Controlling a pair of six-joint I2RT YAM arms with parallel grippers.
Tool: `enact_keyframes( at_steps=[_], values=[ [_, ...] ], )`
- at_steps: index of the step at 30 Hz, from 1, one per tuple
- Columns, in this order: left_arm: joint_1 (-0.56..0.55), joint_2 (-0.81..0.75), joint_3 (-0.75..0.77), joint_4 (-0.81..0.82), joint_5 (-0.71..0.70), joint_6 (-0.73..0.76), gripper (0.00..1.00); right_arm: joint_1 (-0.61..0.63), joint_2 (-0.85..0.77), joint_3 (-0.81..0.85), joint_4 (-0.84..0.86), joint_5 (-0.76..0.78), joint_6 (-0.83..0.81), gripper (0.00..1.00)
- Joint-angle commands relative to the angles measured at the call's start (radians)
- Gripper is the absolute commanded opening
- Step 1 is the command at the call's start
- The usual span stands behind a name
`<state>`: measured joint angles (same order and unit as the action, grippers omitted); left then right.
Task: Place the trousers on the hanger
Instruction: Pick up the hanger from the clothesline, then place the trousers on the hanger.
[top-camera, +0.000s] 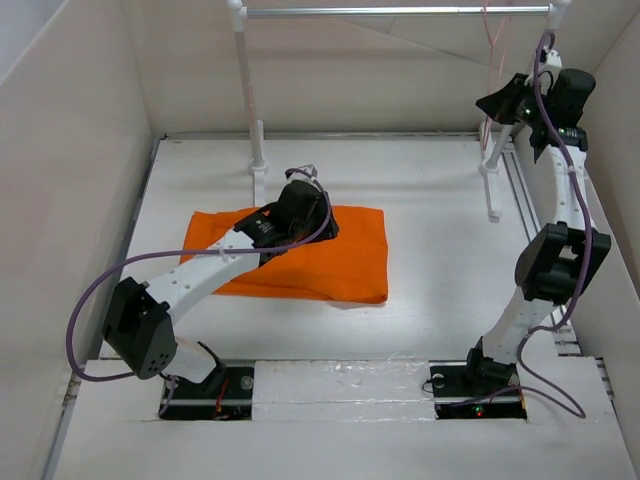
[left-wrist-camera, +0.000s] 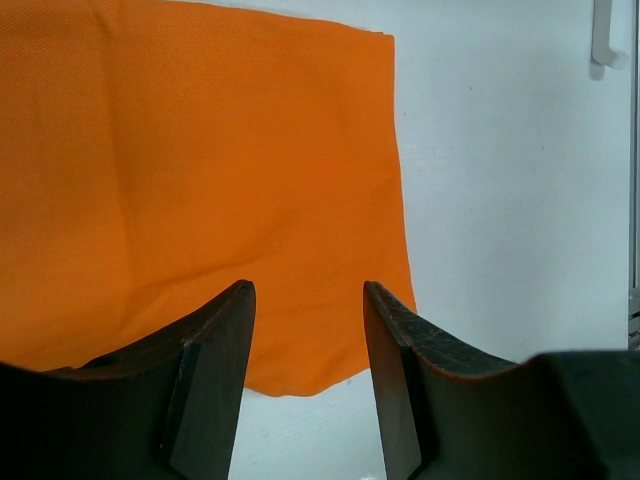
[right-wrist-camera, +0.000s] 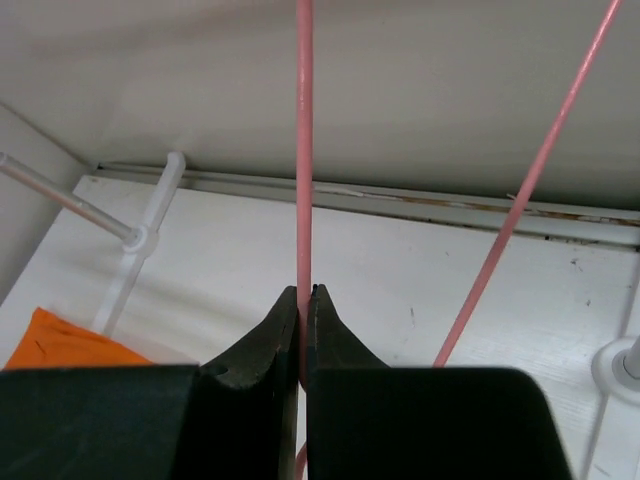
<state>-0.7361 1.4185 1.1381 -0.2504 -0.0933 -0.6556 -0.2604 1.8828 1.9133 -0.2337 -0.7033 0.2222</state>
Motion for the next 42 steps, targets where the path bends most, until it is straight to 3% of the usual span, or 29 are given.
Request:
enact_keyframes(
  at_steps=[1, 9, 12, 17, 25, 31, 35, 40, 42],
  values=[
    [-0.008, -0.003, 0.043, -0.009, -0.017, -0.015, 0.61, 0.006, -0.115, -0.042, 0.174, -0.039, 0.022, 0.0],
    [-0.017, 0.025, 0.259, -0.021, 0.024, 0.022, 0.67, 0.015, -0.243, -0.123, 0.154, -0.05, -0.023, 0.0],
    [-0.017, 0.081, 0.446, -0.015, 0.088, 0.031, 0.69, 0.015, -0.331, -0.282, 0.223, -0.094, 0.006, 0.0],
    [-0.026, 0.149, 0.607, 0.054, 0.201, 0.017, 0.7, 0.026, -0.407, -0.475, 0.212, -0.093, -0.024, 0.0],
    [-0.112, 0.309, 0.825, 0.08, 0.166, 0.059, 0.71, 0.108, -0.577, -0.804, 0.152, -0.084, -0.075, 0.0],
    [-0.154, 0.462, 0.899, 0.054, 0.069, 0.079, 0.68, 0.219, -0.721, -0.996, 0.157, 0.004, -0.018, 0.0],
    [-0.172, 0.54, 0.937, 0.019, 0.012, 0.074, 0.63, 0.26, -0.766, -1.037, 0.148, 0.037, 0.0, 0.0],
    [-0.172, 0.577, 0.951, 0.033, -0.04, 0.051, 0.54, 0.3, -0.815, -1.062, 0.116, 0.059, 0.003, 0.0],
    [-0.172, 0.586, 0.953, 0.051, -0.051, 0.037, 0.42, 0.316, -0.827, -1.068, 0.088, 0.093, -0.003, 0.0]
  ],
)
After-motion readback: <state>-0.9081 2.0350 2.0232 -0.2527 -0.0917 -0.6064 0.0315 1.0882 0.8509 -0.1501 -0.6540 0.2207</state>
